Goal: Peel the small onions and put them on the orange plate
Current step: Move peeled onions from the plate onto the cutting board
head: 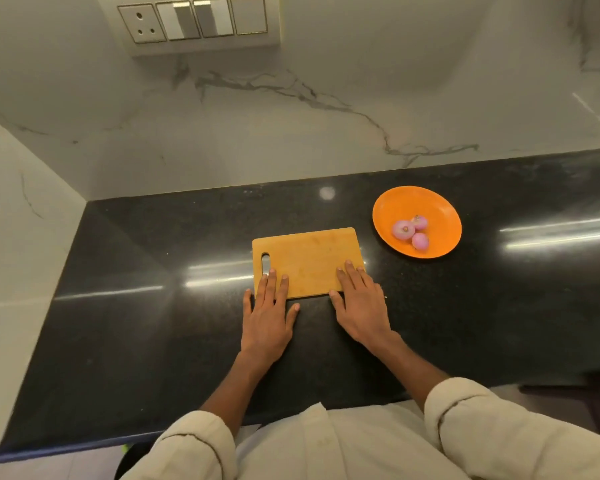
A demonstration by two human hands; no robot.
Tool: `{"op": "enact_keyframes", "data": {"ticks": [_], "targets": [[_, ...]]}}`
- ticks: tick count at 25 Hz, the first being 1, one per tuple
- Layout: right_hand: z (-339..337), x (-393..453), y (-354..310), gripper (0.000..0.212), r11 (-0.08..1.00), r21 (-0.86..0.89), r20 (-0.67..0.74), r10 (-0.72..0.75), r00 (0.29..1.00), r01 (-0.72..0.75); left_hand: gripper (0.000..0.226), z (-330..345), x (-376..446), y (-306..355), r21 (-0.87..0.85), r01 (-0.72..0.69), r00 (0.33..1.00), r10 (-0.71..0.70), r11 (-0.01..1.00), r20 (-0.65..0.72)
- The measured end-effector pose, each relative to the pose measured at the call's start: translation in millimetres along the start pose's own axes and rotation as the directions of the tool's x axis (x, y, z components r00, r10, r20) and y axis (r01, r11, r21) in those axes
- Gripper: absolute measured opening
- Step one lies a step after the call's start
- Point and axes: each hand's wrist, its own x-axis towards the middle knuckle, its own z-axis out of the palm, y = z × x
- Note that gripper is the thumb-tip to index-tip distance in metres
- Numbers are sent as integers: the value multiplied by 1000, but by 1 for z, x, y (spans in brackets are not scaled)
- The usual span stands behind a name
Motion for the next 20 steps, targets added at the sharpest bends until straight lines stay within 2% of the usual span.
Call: {"op": "enact_keyframes", "data": {"ticks": [5,8,11,13,14,16,18,19,20], "targets": [[1,-7,-14,67,999,-52,12,-10,1000,11,77,-1,-5,-3,45,-4,999,5,999,-35],[-1,-14,-10,61,999,38,-115,3,993,2,71,-7,-3,0,-12,2,995,-3,1000,-100],[-16,-14,8,44,958,278,-337,164,927,-69,40,-24,12,17,-109,-106,960,73,988,-270],[-35,-4,29,30,906,405,-402,295,867,-121,11,-34,31,39,-230,-194,927,101,954,-361],[-45,4,38,24,884,443,-421,351,837,-148,11,-39,40,51,-271,-216,919,103,938,-380],[-66,21,61,23,851,486,-426,432,795,-201,21,-45,65,84,-296,-281,915,161,913,-371],[-84,38,84,30,841,485,-402,459,792,-241,12,-46,92,122,-261,-366,906,278,893,-318],[-91,45,95,33,842,478,-385,455,803,-248,18,-45,104,143,-229,-384,910,325,895,-257],[-95,52,106,36,854,457,-368,438,820,-250,33,-40,115,162,-187,-393,915,362,901,-179]]}}
